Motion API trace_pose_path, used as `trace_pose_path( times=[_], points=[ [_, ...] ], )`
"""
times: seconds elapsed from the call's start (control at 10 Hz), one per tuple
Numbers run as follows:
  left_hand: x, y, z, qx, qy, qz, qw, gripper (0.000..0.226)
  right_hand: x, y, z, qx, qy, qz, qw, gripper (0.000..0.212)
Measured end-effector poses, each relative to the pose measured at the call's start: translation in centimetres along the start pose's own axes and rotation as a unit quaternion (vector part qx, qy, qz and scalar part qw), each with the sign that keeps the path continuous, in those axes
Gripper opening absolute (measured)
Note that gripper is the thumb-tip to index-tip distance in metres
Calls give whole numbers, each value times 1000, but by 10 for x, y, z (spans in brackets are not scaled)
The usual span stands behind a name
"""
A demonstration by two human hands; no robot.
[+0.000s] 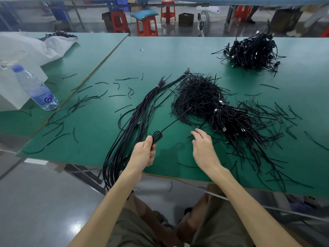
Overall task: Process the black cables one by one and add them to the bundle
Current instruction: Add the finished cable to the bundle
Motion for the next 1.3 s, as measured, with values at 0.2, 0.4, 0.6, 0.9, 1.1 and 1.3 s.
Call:
trace_pose_path(
  times=[0.2,0.4,0.6,0.9,1.1,1.3],
  points=[
    [6,0,1,-5,-10,-4,1000,45,-3,-1,3,-23,-6,67,997,44],
    [4,0,1,-7,-4,-2,1000,46,-20,13,11,35,45,227,972,32],
    [9,-2,1,-11,-9,-12,1000,45,-14,9,8,24,0,291,957,33],
    [7,-4,2,-11,-7,-12,1000,45,-8,9,15,25,-4,276,961,27],
    [6,2,3,-6,-4,-14,1000,45,-11,-2,13,5,-3,222,975,11],
    [9,2,2,-3,12,-19,1000,44,-6,-28,21,37,-10,-207,978,17]
  ],
)
Point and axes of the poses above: each hand's wrist, its own z-axis away from the middle knuckle, its own x-axis out of the palm, y = z × x, the point moved 9 cm from there along -z, towards the middle knuckle, and after that the axes turned 8 degrees about -x, right-handed, at the moved point
